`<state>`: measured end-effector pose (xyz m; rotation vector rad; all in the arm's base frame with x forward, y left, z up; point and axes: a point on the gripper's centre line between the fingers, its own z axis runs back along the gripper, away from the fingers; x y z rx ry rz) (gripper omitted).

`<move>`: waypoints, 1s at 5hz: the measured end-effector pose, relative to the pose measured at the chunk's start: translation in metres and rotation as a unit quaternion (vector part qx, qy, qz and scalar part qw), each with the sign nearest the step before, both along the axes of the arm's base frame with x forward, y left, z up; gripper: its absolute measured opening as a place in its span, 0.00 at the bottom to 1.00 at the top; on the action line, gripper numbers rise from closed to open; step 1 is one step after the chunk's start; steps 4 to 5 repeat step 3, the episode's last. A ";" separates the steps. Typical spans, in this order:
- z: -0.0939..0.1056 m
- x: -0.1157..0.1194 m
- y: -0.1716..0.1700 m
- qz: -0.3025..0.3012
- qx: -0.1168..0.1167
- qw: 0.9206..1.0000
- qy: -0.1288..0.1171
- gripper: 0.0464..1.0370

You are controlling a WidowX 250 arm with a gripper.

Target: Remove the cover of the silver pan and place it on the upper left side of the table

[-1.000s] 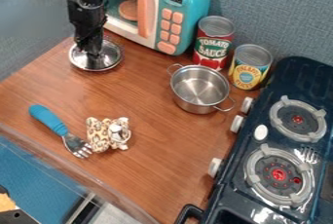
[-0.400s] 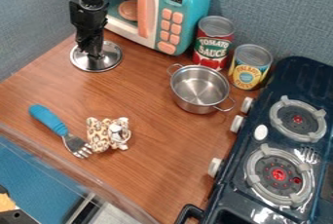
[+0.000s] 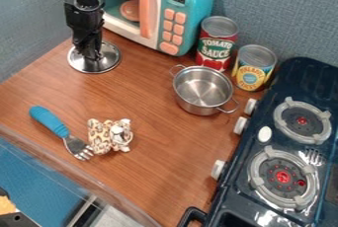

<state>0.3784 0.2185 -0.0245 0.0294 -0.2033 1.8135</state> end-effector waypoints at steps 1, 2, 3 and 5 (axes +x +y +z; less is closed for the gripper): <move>0.015 0.003 -0.005 -0.025 -0.011 1.000 -0.014 0.74; 0.059 0.005 -0.005 -0.039 0.010 0.998 -0.057 0.96; 0.074 0.004 -0.004 -0.075 0.026 0.995 -0.057 0.97; 0.074 0.004 -0.004 -0.075 0.026 0.995 -0.057 0.97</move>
